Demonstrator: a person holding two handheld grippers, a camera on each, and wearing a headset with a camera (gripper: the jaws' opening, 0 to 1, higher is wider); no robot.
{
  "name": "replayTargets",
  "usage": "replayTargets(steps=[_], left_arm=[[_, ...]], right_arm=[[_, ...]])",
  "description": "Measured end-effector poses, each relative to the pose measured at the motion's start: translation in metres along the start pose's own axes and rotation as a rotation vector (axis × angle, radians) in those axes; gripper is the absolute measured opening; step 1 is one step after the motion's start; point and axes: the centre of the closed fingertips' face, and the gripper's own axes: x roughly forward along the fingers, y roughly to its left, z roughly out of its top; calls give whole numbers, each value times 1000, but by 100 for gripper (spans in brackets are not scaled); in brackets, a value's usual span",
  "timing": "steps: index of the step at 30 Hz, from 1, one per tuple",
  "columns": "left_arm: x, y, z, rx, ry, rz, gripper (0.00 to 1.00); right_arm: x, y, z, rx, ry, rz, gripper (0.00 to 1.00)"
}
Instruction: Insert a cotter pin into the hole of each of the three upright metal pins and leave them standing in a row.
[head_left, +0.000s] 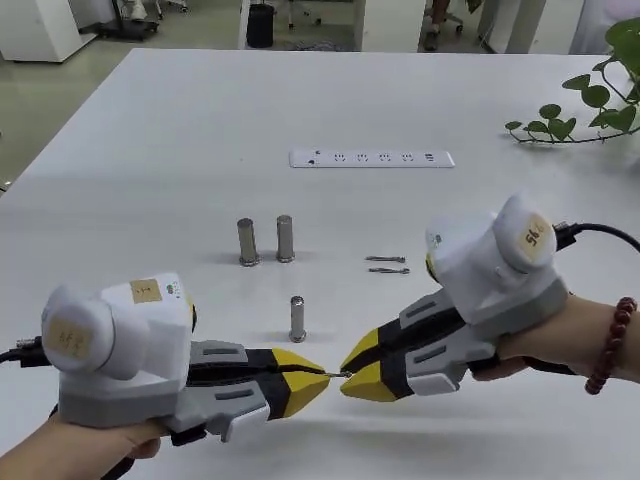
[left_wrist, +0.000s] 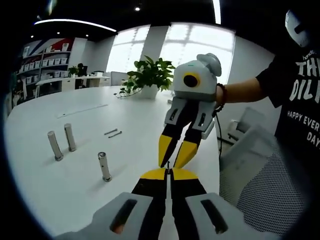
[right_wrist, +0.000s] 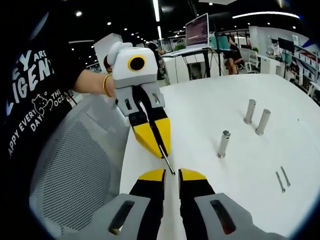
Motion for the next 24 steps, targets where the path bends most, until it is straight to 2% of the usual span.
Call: replayTargets(steps=[13,24], left_arm=[[1,-5,-3,1,5,-19,0],[2,-4,-4,6,6,-10,0]], right_arm=[[-1,6,0,-61,31,18,0],[-1,7,-1,-168,78,2,0]])
